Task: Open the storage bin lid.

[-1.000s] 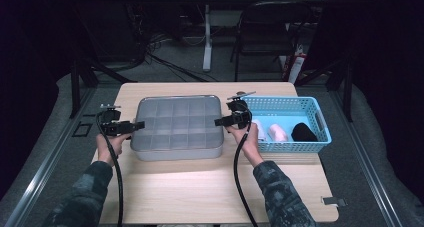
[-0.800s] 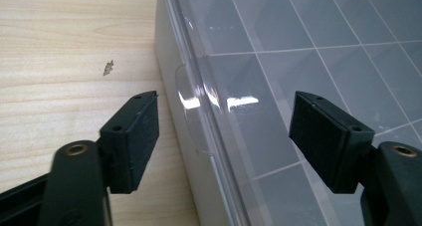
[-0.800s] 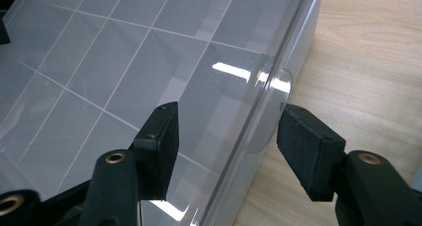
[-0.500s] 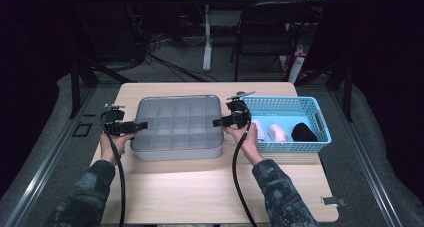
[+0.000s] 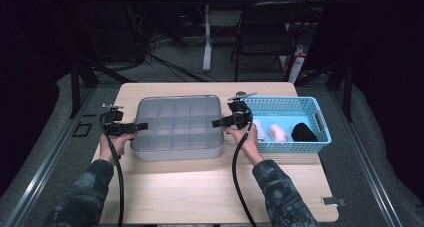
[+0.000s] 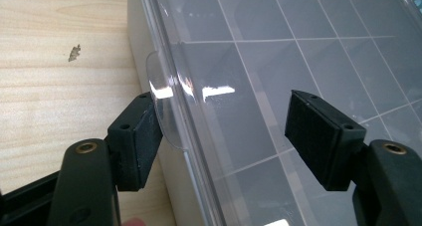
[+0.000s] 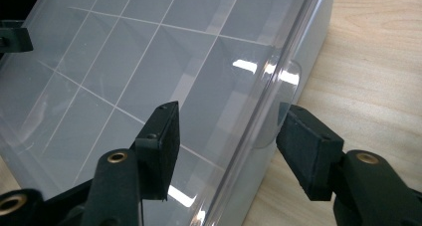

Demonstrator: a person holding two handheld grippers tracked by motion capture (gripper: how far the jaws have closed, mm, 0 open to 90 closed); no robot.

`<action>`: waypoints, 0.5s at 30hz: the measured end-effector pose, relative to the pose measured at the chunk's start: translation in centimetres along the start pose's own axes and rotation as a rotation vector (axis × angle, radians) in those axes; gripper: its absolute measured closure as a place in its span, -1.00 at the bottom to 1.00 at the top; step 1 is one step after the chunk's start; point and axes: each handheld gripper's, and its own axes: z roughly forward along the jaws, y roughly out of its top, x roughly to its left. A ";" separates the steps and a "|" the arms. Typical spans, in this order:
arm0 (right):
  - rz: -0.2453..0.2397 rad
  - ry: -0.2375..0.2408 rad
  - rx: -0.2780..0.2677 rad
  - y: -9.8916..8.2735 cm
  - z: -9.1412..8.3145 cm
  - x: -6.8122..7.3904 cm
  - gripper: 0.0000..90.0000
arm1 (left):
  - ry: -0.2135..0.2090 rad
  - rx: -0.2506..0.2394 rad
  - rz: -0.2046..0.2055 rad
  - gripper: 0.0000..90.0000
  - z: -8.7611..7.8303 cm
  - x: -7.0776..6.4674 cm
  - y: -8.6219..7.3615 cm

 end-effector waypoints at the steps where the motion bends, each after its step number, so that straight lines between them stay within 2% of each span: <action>1: 0.002 0.000 -0.001 0.0 0.0 0.0 -0.05 | 0.000 0.005 0.001 -0.29 0.0 0.0 0.0; 5: 0.008 -0.014 0.012 0.1 0.0 0.2 -0.04 | -0.007 0.016 0.000 -0.29 0.0 0.1 0.2; 8: 0.027 0.011 -0.014 0.0 0.0 -0.3 0.02 | -0.040 0.031 -0.011 -0.28 0.0 0.5 0.3; 11: 0.048 0.029 -0.030 -0.3 0.0 -0.5 0.05 | -0.028 0.031 -0.013 -0.26 0.0 0.3 0.3; 15: 0.050 0.030 -0.029 -0.3 0.0 -0.6 0.05 | -0.028 0.032 -0.014 -0.26 0.0 0.3 0.3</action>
